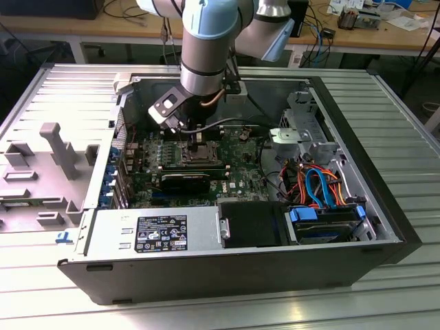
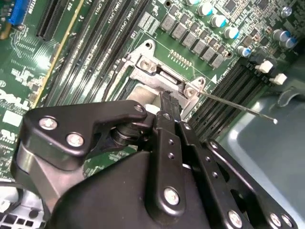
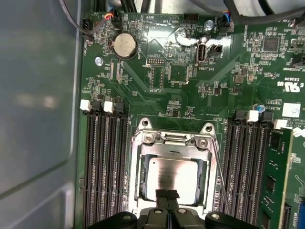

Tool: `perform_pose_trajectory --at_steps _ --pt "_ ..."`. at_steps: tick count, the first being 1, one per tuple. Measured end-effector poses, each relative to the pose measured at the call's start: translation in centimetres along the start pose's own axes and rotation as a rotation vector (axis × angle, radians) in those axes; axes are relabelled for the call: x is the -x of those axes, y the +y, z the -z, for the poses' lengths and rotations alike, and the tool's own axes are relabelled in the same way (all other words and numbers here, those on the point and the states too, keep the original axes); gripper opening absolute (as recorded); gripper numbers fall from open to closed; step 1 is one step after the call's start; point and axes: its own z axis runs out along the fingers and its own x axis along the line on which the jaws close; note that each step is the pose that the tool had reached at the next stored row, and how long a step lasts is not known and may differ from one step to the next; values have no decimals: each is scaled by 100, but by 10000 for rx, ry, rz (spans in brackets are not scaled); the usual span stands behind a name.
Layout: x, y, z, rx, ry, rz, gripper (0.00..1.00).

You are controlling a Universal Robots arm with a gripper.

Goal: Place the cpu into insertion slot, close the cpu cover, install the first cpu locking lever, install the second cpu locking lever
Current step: 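Close the cpu cover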

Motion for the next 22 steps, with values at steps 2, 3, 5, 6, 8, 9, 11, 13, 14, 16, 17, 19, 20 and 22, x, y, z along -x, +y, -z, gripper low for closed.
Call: perform_pose_trajectory --at_steps 2,3,5,6,8,9,11,13,14,16,17,19,20,22 --pt "0 14 5 -15 30 0 11" --pt "2 33 8 -46 38 -1 11" --pt "10 123 16 -188 131 -1 11" --pt "12 153 19 -231 153 9 11" --pt "14 188 30 -282 228 96 11" --pt "13 187 40 -283 243 129 11" --pt "10 183 87 -287 248 188 11" --pt "5 178 148 -287 256 210 11" --pt "4 177 164 -288 257 214 11" --pt "2 176 180 -287 259 219 11" --pt "2 175 181 -287 259 219 11" --pt "2 175 183 -288 258 219 11" --pt "2 175 184 -288 257 219 11" --pt "2 175 184 -288 257 219 11"
